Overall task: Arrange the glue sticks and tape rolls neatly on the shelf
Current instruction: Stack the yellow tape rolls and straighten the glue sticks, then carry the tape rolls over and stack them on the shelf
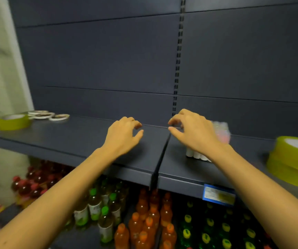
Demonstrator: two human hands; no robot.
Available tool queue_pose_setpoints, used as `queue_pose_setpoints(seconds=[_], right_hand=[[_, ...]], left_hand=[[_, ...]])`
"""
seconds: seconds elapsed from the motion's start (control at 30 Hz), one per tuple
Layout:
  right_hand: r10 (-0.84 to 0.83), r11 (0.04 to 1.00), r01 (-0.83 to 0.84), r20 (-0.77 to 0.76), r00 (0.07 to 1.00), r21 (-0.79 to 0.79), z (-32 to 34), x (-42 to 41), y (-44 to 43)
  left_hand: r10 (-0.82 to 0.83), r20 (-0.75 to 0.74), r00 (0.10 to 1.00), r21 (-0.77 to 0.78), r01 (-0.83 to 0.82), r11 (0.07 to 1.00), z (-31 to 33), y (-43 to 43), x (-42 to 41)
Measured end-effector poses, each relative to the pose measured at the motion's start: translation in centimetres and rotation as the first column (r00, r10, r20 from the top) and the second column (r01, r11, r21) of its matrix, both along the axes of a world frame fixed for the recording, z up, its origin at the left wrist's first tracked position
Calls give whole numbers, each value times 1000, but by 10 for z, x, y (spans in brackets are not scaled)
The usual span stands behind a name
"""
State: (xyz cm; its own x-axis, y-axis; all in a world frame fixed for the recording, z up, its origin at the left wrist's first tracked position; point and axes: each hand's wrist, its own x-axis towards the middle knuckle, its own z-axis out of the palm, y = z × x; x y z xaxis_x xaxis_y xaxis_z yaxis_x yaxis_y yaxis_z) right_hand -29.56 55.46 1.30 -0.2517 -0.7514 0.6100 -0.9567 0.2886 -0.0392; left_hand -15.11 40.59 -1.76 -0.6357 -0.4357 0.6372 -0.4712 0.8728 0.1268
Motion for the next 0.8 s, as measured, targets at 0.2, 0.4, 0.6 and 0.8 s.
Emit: queue_pose_setpoints(seconds=[0.2,0.4,0.6,0.8], right_hand=[[210,973,-213,43,977,86,-11,63,-81],[281,946,-291,87,956,146,-18,127,-156],[282,940,-303,148,948,154,-16,198,-241],[248,941,-289,222,943,175,-22,261,-316]], left_hand=[[218,37,975,18,-219,976,-7,-45,96],[364,56,930,34,-366,930,-12,-94,188],[430,110,896,24,-435,900,-7,-160,280],[437,101,894,20,-441,897,-9,-226,347]])
